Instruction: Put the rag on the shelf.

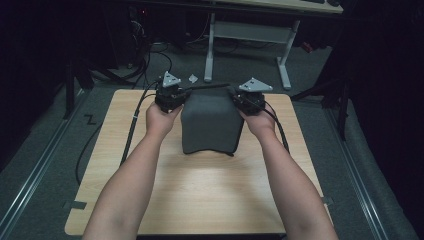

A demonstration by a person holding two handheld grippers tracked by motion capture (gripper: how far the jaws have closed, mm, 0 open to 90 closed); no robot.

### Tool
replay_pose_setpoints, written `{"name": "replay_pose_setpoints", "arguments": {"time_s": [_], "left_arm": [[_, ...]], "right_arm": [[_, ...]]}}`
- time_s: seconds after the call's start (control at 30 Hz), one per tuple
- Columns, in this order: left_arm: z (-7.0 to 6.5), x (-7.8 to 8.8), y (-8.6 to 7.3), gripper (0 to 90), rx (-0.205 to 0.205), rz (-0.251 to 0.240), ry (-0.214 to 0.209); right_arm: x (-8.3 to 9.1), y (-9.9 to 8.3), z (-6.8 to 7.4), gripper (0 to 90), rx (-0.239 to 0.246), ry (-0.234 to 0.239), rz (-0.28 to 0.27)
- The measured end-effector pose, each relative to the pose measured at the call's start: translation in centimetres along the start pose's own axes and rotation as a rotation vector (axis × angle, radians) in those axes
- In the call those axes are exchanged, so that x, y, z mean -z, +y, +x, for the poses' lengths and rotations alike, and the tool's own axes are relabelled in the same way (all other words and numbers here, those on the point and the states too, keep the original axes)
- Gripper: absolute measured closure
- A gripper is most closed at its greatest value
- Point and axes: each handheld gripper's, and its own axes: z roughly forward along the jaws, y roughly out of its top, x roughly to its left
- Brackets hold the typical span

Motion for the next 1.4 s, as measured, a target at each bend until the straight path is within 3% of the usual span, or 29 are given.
{"name": "replay_pose_setpoints", "arguments": {"time_s": [0.37,0.5,0.6,0.67,0.73,0.8,0.9,1.0,1.4], "left_arm": [[-0.4,-0.8,-1.8,83.7,0.020,0.055,-0.031],[-0.2,-0.8,-2.4,83.7,0.035,0.060,-0.032],[0.4,-0.6,-3.1,83.8,0.056,0.085,-0.020],[0.9,-0.3,-3.8,84.1,0.092,0.087,-0.001],[1.3,-0.4,-4.4,84.1,0.127,0.102,-0.042],[0.6,-0.6,-4.5,84.1,0.087,0.102,-0.047],[0.0,-1.0,-4.3,84.2,0.081,0.098,-0.056],[0.2,-1.2,-4.5,84.2,0.103,0.100,-0.067],[0.5,-2.4,-5.6,84.2,0.119,0.144,-0.112]], "right_arm": [[-0.5,-1.7,-0.5,79.1,-0.005,0.003,0.059],[-0.6,-2.1,-0.6,78.9,-0.037,0.015,0.054],[-0.7,-2.5,-0.8,80.4,-0.050,-0.007,0.066],[-0.7,-2.9,-1.2,84.4,-0.071,-0.051,0.082],[-0.5,-3.7,-2.1,90.0,-0.131,-0.016,0.077],[-0.5,-4.4,-2.6,90.0,-0.176,0.008,0.092],[-0.6,-4.7,-2.3,90.0,-0.164,0.008,0.099],[-0.6,-4.7,-1.7,90.0,-0.152,0.014,0.094],[-0.5,-5.9,-0.6,90.0,-0.122,0.047,0.104]]}}
